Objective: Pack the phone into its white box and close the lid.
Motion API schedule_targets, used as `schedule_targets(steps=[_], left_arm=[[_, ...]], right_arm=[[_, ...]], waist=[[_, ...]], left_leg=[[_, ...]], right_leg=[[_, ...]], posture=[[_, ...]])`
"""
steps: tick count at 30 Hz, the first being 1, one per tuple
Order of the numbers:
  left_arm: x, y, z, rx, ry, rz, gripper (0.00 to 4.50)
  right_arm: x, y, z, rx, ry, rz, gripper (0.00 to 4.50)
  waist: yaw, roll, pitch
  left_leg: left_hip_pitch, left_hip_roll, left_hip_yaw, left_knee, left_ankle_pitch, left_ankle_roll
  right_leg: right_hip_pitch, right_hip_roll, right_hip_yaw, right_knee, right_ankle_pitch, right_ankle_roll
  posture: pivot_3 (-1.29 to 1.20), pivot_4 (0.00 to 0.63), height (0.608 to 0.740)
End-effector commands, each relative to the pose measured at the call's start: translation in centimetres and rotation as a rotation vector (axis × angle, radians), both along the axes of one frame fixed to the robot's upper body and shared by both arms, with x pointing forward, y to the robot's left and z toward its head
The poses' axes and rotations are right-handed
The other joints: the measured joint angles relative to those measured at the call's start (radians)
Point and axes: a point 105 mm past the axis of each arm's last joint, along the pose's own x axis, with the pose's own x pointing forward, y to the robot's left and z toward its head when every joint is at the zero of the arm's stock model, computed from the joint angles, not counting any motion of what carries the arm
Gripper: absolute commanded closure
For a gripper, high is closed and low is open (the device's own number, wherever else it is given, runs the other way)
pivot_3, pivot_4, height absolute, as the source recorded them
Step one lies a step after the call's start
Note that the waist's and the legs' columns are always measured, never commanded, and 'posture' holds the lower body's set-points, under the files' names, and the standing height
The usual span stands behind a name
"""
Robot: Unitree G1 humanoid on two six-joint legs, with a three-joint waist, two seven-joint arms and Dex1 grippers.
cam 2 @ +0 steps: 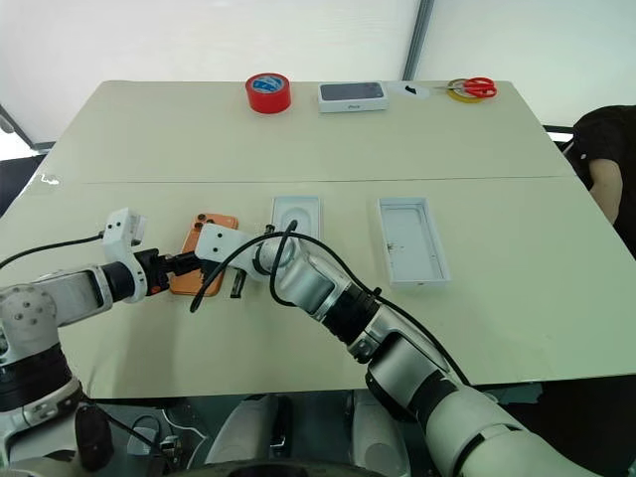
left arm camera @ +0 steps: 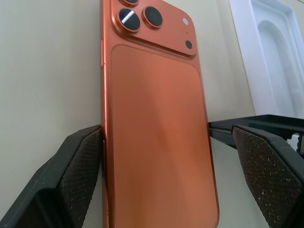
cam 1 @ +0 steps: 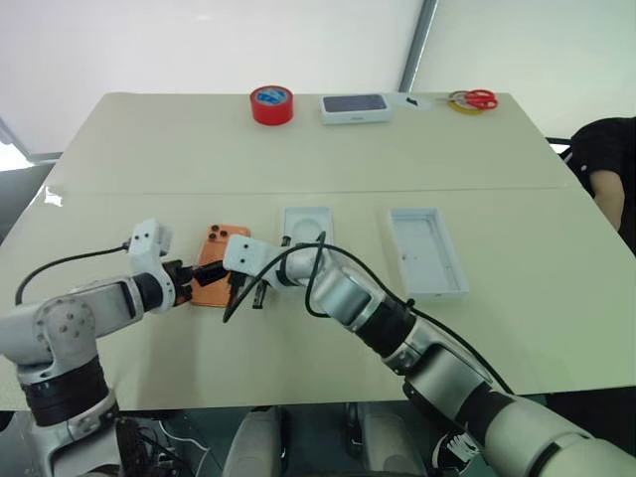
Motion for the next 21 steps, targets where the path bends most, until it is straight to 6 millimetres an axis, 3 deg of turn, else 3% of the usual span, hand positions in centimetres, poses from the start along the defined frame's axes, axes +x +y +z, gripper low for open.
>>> schedule_targets(steps=[1, 6, 19, 21], left_arm=[[-0.8, -2.7, -0.5, -0.044, 0.032, -0.118, 0.08], [-0.5, -2.6, -0.1, -0.070, 0.016, -0.104, 0.08], [1.0, 0.3, 0.5, -0.211, 0.028, 0.026, 0.08], [0.9, 0.7, 0.6, -0.225, 0.029, 0.026, 0.60]], right_arm=[[0.2, 0.3, 1.2, 0.033, -0.038, 0.011, 4.50], [0.2, 0.0, 1.0, 0.030, -0.037, 0.008, 4.50], [-0.5, -0.3, 0.2, 0.017, -0.027, 0.017, 4.50], [-0.6, -0.3, 0.1, 0.016, -0.026, 0.020, 4.50]], waist=[[0.000, 0.000, 0.000], [-0.001, 0.000, 0.000], [-0.003, 0.000, 0.000], [-0.005, 0.000, 0.000]], left_leg=[[0.000, 0.000, 0.000, 0.000, 0.000, 0.000], [0.000, 0.000, 0.000, 0.000, 0.000, 0.000], [0.000, 0.000, 0.000, 0.000, 0.000, 0.000], [0.000, 0.000, 0.000, 0.000, 0.000, 0.000]], right_leg=[[0.000, 0.000, 0.000, 0.000, 0.000, 0.000], [0.000, 0.000, 0.000, 0.000, 0.000, 0.000], [0.000, 0.000, 0.000, 0.000, 0.000, 0.000], [0.000, 0.000, 0.000, 0.000, 0.000, 0.000]], posture=[[0.00, 0.150, 0.732], [0.00, 0.150, 0.732], [0.00, 0.150, 0.732], [0.00, 0.150, 0.732]])
